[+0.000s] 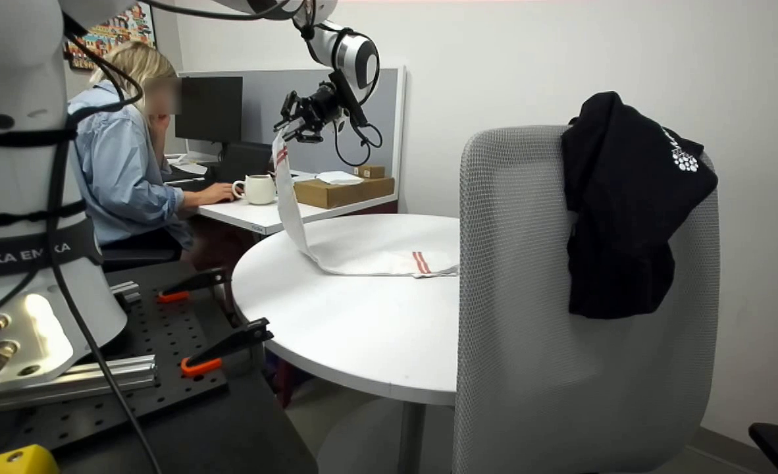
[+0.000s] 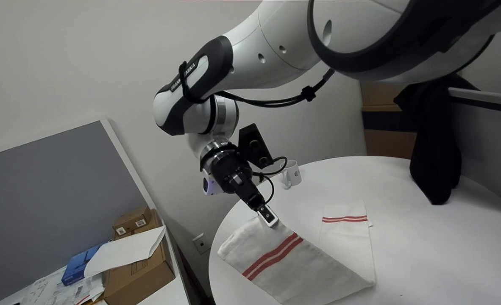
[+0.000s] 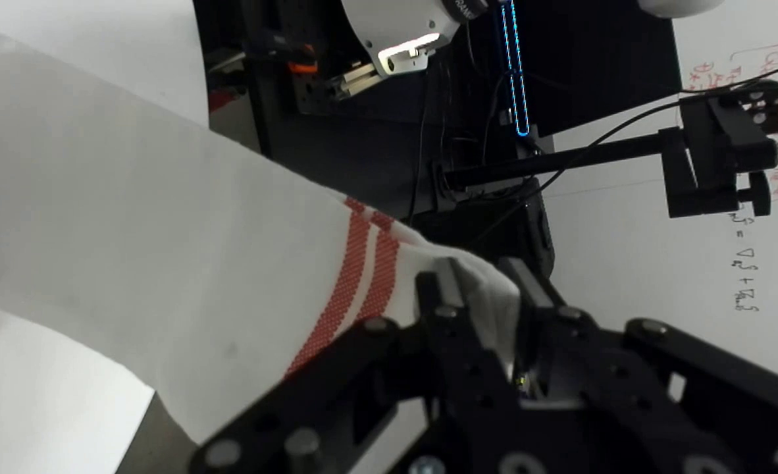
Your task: Unfold the white and red towel
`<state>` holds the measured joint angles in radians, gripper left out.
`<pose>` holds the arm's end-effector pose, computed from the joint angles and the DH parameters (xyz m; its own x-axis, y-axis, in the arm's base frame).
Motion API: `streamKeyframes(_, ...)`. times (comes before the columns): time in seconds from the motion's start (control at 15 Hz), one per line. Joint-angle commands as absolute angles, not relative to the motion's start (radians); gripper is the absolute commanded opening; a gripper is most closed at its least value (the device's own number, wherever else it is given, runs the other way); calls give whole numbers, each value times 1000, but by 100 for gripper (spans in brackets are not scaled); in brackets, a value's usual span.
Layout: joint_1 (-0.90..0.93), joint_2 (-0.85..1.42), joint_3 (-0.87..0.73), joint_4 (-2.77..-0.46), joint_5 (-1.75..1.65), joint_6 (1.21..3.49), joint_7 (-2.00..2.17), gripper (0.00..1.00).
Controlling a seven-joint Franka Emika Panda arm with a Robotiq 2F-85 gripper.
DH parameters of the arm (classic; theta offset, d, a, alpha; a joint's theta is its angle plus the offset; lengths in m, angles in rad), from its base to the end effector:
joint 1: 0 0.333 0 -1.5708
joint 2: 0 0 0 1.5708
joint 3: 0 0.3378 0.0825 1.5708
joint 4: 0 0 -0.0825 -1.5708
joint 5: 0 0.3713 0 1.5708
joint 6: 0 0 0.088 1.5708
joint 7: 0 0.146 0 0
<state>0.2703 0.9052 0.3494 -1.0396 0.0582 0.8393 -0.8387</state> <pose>0.5220 0.3026 0.2964 -0.1254 0.9393 -0.3194 0.5031 -0.2172 -0.8365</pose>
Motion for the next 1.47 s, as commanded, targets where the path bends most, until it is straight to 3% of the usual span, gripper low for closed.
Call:
streamKeyframes(0.0,270,855,353,-1104,22,839,-884,55)
streamKeyframes(0.4,269,837,347,-1100,10,839,-891,100)
streamKeyframes(1.13,204,811,293,-1080,0,962,-809,100)
streamKeyframes(1.4,153,784,253,-1092,22,1107,-715,100)
